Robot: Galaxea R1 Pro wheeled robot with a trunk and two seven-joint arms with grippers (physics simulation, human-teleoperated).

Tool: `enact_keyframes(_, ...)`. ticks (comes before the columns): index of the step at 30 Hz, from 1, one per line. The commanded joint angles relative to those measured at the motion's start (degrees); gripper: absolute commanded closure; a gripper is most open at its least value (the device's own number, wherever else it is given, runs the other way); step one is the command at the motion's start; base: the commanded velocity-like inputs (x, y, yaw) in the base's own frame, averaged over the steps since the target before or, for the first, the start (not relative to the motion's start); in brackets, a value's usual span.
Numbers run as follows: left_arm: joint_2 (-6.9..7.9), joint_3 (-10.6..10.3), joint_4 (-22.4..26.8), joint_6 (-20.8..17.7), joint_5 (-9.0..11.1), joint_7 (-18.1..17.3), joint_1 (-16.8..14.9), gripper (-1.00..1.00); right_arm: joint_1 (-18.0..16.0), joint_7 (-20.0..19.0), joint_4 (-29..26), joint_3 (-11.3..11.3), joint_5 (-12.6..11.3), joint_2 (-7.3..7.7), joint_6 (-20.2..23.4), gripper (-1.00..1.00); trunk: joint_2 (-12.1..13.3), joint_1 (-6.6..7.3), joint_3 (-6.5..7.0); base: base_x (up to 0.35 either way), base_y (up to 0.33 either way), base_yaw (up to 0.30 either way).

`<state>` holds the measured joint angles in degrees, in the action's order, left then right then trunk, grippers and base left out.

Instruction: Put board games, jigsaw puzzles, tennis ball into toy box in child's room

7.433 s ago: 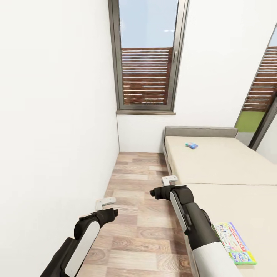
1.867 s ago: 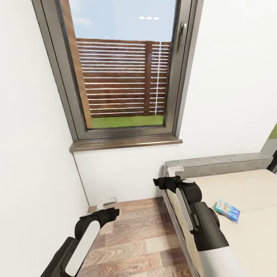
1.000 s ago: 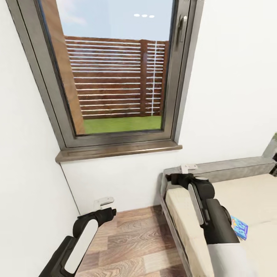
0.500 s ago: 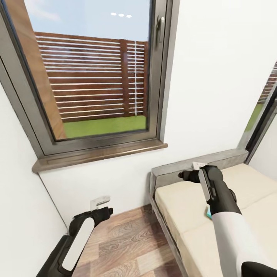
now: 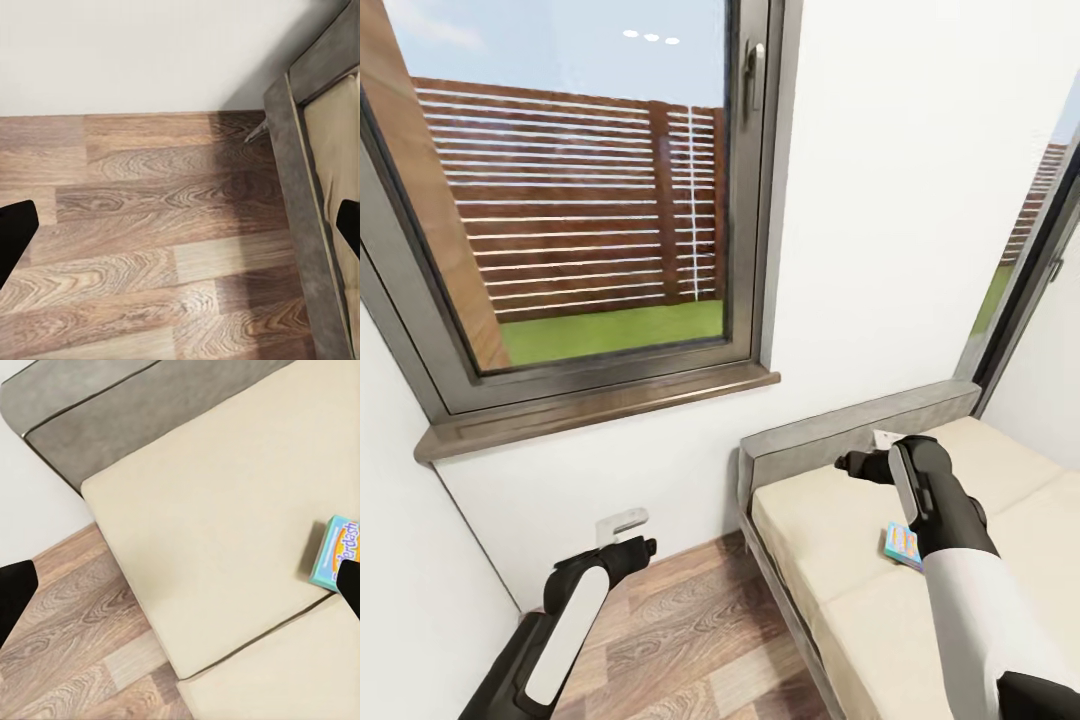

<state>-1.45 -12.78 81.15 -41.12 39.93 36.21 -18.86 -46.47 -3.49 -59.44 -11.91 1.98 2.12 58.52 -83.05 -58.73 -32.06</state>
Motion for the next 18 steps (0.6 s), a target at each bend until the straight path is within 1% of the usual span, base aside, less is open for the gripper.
enact_keyframes(1,-0.03,-0.05,0.06,-0.02,0.60,0.60,-0.04,-1.00,-0.04,-0.37,-0.03,-0.10,0.24,0.01,0.23,-1.00,-0.03,0.00,-0.06,0.000,0.001,-0.007)
enact_keyframes(6,-0.04,-0.05,0.06,0.07,0.59,0.61,-0.03,-1.00,0.00,-0.36,-0.10,-0.16,0.29,0.08,0.20,-1.00,-0.03,0.00,-0.06,0.054,-0.048,-0.003)
enact_keyframes(9,-0.05,-0.05,0.06,0.09,0.59,0.61,-0.03,-1.00,0.03,-0.37,-0.12,-0.19,0.30,0.11,0.18,-1.00,-0.03,0.00,-0.06,0.169,-0.160,-0.001)
enact_keyframes(13,-0.03,-0.05,0.06,0.09,0.60,0.61,0.03,-1.00,-0.21,-0.26,0.49,-0.28,0.32,0.58,0.03,-1.00,-0.03,0.00,-0.06,0.198,-0.133,0.000)
enact_keyframes(14,-0.04,-0.05,0.06,0.09,0.60,0.61,0.03,-1.00,-0.26,-0.25,0.79,-0.30,0.34,0.95,-0.01,-1.00,-0.03,0.00,-0.06,0.125,-0.075,0.000)
enact_keyframes(15,-0.04,-0.03,0.06,0.08,0.56,0.61,0.04,-1.00,-0.35,-0.23,1.57,-0.37,0.33,1.88,-0.06,-1.00,-0.03,0.00,-0.06,0.080,-0.048,0.000)
enact_keyframes(16,-0.04,-0.02,0.06,0.08,0.55,0.61,0.04,-1.00,-0.39,-0.23,2.01,-0.41,0.30,2.38,-0.08,-1.00,-0.03,0.00,-0.06,0.064,-0.039,0.000)
enact_keyframes(17,-0.04,0.02,0.04,0.08,0.53,0.61,0.05,-1.00,-0.43,-0.22,2.72,-0.46,0.28,3.20,-0.11,-1.00,-0.03,0.00,-0.06,0.041,-0.025,0.000)
enact_keyframes(18,-0.04,0.06,0.03,0.08,0.51,0.61,0.05,-1.00,-0.44,-0.21,2.96,-0.50,0.28,3.54,-0.12,-1.00,-0.03,0.00,-0.06,0.033,-0.020,0.000)
